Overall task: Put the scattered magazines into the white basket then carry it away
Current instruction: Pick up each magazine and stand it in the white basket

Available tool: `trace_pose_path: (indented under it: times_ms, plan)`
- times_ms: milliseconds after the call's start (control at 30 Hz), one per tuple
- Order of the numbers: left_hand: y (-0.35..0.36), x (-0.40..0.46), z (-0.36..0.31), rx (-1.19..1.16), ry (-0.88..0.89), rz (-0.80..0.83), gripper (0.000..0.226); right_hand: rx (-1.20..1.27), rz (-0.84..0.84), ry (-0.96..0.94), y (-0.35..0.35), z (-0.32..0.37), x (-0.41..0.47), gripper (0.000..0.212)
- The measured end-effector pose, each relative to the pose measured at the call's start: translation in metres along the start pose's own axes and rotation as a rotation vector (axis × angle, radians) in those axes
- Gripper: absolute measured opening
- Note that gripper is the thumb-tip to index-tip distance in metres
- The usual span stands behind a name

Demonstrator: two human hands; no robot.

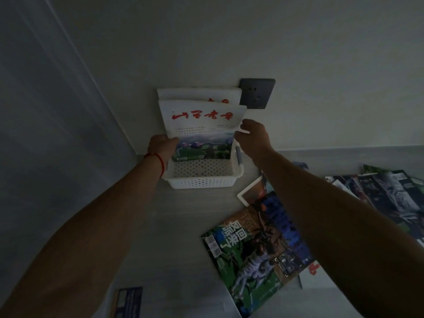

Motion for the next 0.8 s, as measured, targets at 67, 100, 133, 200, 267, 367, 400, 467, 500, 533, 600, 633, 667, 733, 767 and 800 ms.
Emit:
trace_pose_path:
  times_ms: [67, 100, 133, 200, 267, 367, 400, 467, 500, 533, 600, 633, 667, 733, 767, 800]
  plan:
    - [0.000, -0.007, 0.001, -0.032, 0.010, 0.043, 0.034, 0.005, 0.028, -0.006, -0.007, -0.009, -0.009, 0.054]
    - [-0.001, -0.011, 0.004, -0.036, 0.012, 0.058, 0.035, -0.016, 0.025, -0.016, -0.013, -0.018, -0.017, 0.051]
    - [-0.001, -0.015, 0.007, -0.016, 0.026, 0.072, 0.037, -0.078, 0.000, -0.031, -0.022, -0.029, -0.026, 0.047]
    - [0.001, -0.030, 0.007, 0.088, 0.104, 0.064, 0.033, -0.298, -0.069, -0.034, -0.043, -0.061, -0.050, 0.041]
    - [0.008, -0.057, 0.010, 0.242, 0.195, -0.024, 0.027, -0.541, -0.071, 0.043, -0.062, -0.100, -0.077, 0.034]
    - [0.044, -0.111, 0.037, 0.309, 0.320, 0.022, 0.038, -0.808, -0.024, 0.160, -0.074, -0.154, -0.123, 0.044]
    - [0.065, -0.128, 0.052, 0.380, 0.349, 0.110, 0.038, -0.877, -0.018, 0.200, -0.072, -0.168, -0.138, 0.055]
    - [0.109, -0.154, 0.087, 0.629, 0.328, 0.341, 0.037, -0.947, -0.003, 0.285, -0.064, -0.190, -0.163, 0.074]
    - [0.128, -0.165, 0.104, 0.754, 0.293, 0.448, 0.042, -0.957, 0.008, 0.307, -0.059, -0.199, -0.172, 0.081]
    - [0.143, -0.174, 0.119, 0.849, 0.252, 0.517, 0.052, -0.965, 0.014, 0.308, -0.054, -0.205, -0.179, 0.084]
    - [0.158, -0.184, 0.139, 0.974, 0.180, 0.527, 0.066, -0.977, -0.005, 0.286, -0.050, -0.210, -0.186, 0.084]
    - [0.160, -0.188, 0.144, 1.033, 0.174, 0.498, 0.068, -0.975, -0.017, 0.283, -0.050, -0.210, -0.187, 0.082]
    - [0.160, -0.191, 0.146, 1.098, 0.183, 0.465, 0.068, -0.970, -0.018, 0.288, -0.051, -0.209, -0.187, 0.080]
    - [0.157, -0.195, 0.150, 1.173, 0.189, 0.405, 0.064, -0.963, 0.009, 0.295, -0.053, -0.207, -0.185, 0.074]
    - [0.154, -0.196, 0.150, 1.164, 0.174, 0.385, 0.062, -0.956, 0.029, 0.298, -0.054, -0.207, -0.184, 0.072]
    - [0.152, -0.196, 0.150, 1.133, 0.157, 0.377, 0.058, -0.944, 0.045, 0.301, -0.054, -0.207, -0.184, 0.071]
Point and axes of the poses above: each hand's wrist, its own x-axis towards the middle knuckle, its own y-axis out of the palm, z = x × y, the point moved 4 cm from there along x, towards the middle knuckle, and after that the axes turned 9 degrees about z, right-handed, at the moved point
